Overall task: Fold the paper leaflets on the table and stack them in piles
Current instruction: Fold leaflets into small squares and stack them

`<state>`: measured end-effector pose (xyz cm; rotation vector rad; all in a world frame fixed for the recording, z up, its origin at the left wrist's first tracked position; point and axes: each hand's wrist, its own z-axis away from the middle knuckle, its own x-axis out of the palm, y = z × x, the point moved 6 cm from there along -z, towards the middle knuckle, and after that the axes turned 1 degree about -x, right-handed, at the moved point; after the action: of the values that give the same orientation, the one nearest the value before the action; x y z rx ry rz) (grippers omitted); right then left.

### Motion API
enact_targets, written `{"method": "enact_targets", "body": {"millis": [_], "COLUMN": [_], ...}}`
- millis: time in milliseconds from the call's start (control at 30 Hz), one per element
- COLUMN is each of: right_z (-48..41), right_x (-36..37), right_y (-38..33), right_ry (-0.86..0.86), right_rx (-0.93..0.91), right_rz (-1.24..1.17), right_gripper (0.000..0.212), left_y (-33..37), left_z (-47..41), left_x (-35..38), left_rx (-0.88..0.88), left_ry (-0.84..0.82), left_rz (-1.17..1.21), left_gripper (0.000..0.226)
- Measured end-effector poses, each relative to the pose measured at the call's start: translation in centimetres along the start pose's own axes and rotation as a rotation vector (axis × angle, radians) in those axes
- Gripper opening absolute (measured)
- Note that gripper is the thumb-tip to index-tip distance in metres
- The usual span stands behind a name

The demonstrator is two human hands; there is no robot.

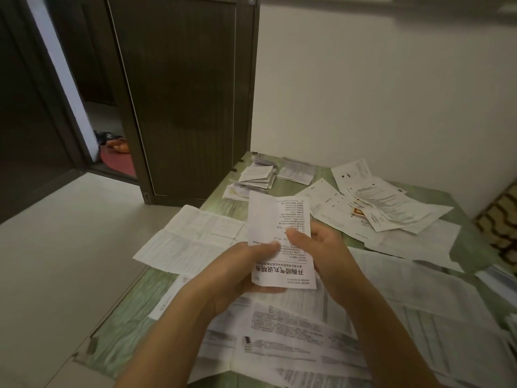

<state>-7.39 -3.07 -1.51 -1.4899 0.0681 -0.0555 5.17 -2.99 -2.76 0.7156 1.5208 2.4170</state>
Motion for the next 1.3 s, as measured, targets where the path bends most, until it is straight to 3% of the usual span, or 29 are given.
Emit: {"method": "enact_targets", "body": {"millis": [200,400,500,633,767,967,1067,1300], "right_z": [-0.3,-0.4,-0.3,-0.2,0.1,-0.2,-0.3,-0.5], "right_x": [-0.4,-0.2,-0.2,-0.3,0.1,0.7,0.5,0.6], "right_y": [0.4,0.7,0.4,-0.5,-1.2,0.6,0.8,1.2], "right_ry": [-0.012,-0.073,-0.055,-0.003,-0.025,-0.045,-0.012,-0.013], "right_rx": [0.036,0.070,0.019,-0.170,-0.287,0.012,0.006,0.157], "right_rz": [-0.034,-0.067,-0.020,0.146,0.249,0.209,0.300,0.071], "right_gripper": [0.017,0.025,0.038,0.044,0.047,0.027,0.026,0.027], "left_y": [0.3,0.9,1.0,0.1,-0.3,0.1,0.3,1.3], "left_z": [-0.3,0.0,0.2,0.0,-0.1,-0.2,-0.2,0.3], "left_x": [-2.1,-2.9,-2.9,-2.8,-3.4,-4.3,-4.4,-4.6], "left_rx": [0.096,0.114,0.122,-0.020,-0.024,0.056,0.079,0.139], "left_ry": [0.219,0.306,0.362,0.315,0.346,0.443,0.455,0.473], "left_rz": [-0.070,0.005,0.041,0.183,0.059,0.048,0.019,-0.095], "left_gripper": [0.013,0.028,0.024,0.027,0.021,0.008,0.005,0.002]}}
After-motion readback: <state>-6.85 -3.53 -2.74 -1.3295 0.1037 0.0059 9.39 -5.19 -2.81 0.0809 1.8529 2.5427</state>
